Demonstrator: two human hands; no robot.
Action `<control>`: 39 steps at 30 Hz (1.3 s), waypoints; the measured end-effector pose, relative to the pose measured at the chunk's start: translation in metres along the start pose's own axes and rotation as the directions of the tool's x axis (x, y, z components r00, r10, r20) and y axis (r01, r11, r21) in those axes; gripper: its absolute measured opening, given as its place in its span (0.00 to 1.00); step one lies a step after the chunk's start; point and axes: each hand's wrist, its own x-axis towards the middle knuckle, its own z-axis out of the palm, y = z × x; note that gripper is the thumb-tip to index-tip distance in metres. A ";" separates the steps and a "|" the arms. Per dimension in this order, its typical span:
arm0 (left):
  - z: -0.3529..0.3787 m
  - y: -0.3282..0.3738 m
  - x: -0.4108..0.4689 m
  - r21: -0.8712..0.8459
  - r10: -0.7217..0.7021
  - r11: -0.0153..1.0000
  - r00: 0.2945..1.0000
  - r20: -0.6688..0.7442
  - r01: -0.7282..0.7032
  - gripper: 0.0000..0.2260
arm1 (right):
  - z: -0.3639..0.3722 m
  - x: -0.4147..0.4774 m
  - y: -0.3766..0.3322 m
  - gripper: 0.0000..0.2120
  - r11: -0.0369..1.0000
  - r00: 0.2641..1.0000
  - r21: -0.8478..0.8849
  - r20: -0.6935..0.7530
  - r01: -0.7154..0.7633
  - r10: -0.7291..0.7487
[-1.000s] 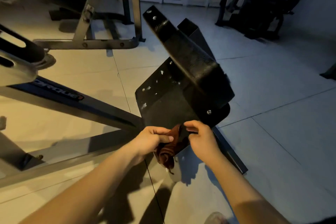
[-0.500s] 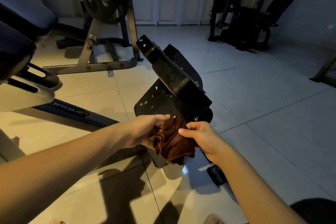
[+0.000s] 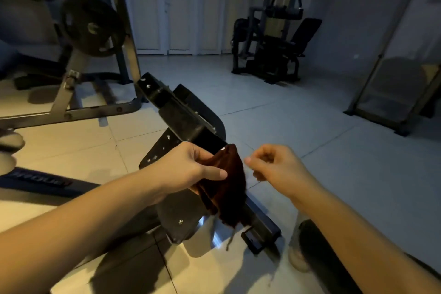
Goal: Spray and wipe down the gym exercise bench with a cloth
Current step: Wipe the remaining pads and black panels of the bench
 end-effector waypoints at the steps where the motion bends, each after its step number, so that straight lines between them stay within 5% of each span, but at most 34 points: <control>1: 0.007 0.006 0.006 0.057 0.046 0.997 0.999 -0.016 -0.045 0.07 | -0.004 -0.002 0.002 0.13 0.996 1.000 0.094 -0.012 -0.005 0.006; 4: 0.024 0.023 0.026 0.248 0.158 0.956 0.988 0.003 -0.153 0.05 | -0.018 0.000 0.009 0.17 0.960 0.990 0.273 0.141 -0.067 0.029; 7: 0.034 0.036 0.047 0.317 0.155 0.936 0.988 0.028 -0.156 0.05 | -0.034 0.015 0.020 0.12 0.952 0.990 0.304 0.143 -0.043 -0.001; 14: 0.042 0.051 0.080 0.167 0.029 0.985 0.998 0.059 -0.039 0.15 | -0.072 0.055 0.037 0.07 0.960 0.979 0.281 0.199 -0.003 -0.055; 24: 0.055 0.066 0.124 0.076 0.004 0.997 0.903 -0.429 0.032 0.05 | -0.130 0.136 0.050 0.17 0.958 0.897 0.280 0.437 -0.069 -0.063; 28: 0.063 0.076 0.140 -0.058 -0.083 0.996 0.868 -0.489 0.062 0.10 | -0.148 0.166 0.054 0.08 0.972 0.849 0.225 0.525 -0.068 -0.062; 31: 0.075 0.092 0.154 -0.103 -0.155 0.988 0.822 -0.548 0.118 0.09 | -0.164 0.184 0.055 0.14 0.987 0.775 0.161 0.624 0.005 -0.106; 39: 0.098 0.121 0.181 -0.246 -0.325 0.945 0.675 -0.662 0.213 0.08 | -0.199 0.239 0.060 0.07 0.978 0.628 0.196 0.754 0.067 -0.194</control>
